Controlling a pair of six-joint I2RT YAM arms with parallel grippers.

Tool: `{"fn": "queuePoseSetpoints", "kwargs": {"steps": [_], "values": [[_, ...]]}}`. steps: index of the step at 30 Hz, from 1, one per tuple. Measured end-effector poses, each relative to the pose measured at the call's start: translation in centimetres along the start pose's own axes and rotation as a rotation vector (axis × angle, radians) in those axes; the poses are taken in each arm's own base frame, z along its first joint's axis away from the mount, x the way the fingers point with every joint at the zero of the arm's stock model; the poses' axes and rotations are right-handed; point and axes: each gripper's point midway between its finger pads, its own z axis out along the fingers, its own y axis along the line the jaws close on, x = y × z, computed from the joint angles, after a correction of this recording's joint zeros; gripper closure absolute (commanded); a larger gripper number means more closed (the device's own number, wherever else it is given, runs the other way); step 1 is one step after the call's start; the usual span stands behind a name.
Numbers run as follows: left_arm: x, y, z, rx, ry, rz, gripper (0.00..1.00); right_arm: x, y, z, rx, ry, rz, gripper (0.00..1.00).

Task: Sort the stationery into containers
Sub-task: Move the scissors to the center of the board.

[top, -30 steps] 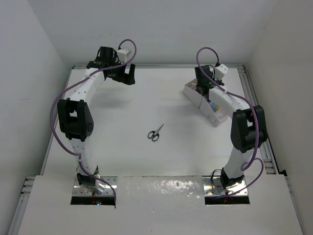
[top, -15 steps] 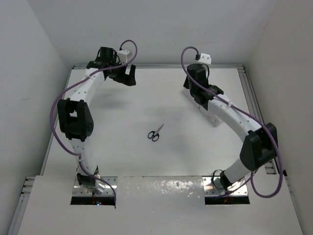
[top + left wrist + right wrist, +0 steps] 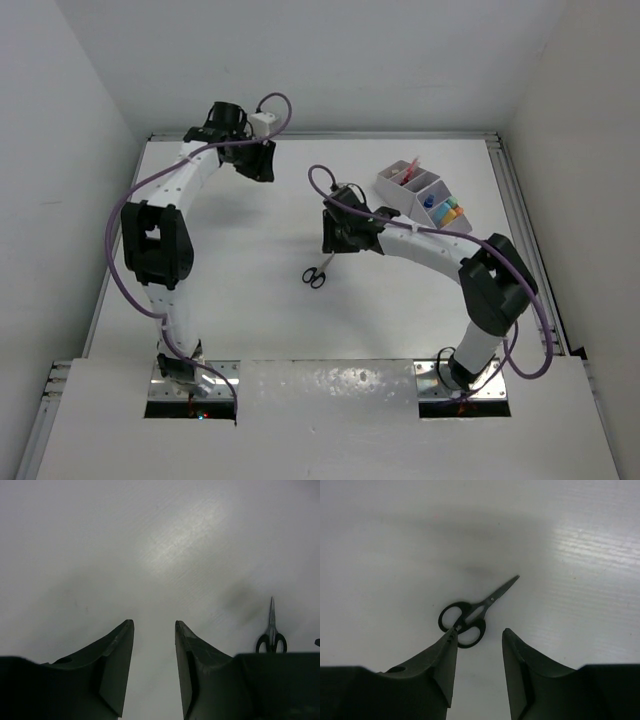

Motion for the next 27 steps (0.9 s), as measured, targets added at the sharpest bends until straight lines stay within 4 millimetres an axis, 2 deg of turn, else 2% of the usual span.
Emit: {"fn": "queuePoseSetpoints", "kwargs": {"steps": [2, 4, 8, 9, 12, 14, 16, 19, 23, 27], "values": [[1.3, -1.3, 0.7, 0.028, 0.045, 0.016, 0.64, 0.7, 0.3, -0.3, -0.004, 0.013, -0.001, 0.6], [3.6, -3.5, 1.6, 0.073, 0.11, 0.029, 0.64, 1.8, -0.4, -0.6, 0.009, 0.017, 0.019, 0.59], [10.8, -9.9, 3.1, 0.196, 0.319, 0.058, 0.58, 4.4, -4.3, -2.6, 0.086, 0.011, 0.072, 0.56], [12.7, -11.5, 3.4, 0.221, 0.376, 0.067, 0.54, 4.6, -5.1, -3.2, 0.102, 0.002, 0.084, 0.55], [17.9, -15.7, 3.9, 0.259, 0.518, 0.1, 0.51, 4.3, -6.9, -5.3, 0.134, -0.067, 0.121, 0.54], [20.5, -18.1, 3.6, 0.267, 0.584, 0.134, 0.51, 3.9, -7.4, -6.4, 0.135, -0.115, 0.144, 0.54], [21.5, -19.7, 3.5, 0.253, 0.596, 0.173, 0.52, 3.9, -8.0, -7.3, 0.136, -0.149, 0.162, 0.54], [21.6, -20.7, 3.8, 0.208, 0.563, 0.209, 0.57, 4.8, -9.2, -8.3, 0.146, -0.186, 0.196, 0.54], [20.9, -20.0, 4.7, 0.12, 0.518, 0.208, 0.65, 6.1, -10.5, -9.7, 0.151, -0.229, 0.228, 0.55], [20.1, -19.1, 5.3, 0.045, 0.484, 0.208, 0.66, 6.1, -11.3, -11.0, 0.153, -0.284, 0.262, 0.55]]}}
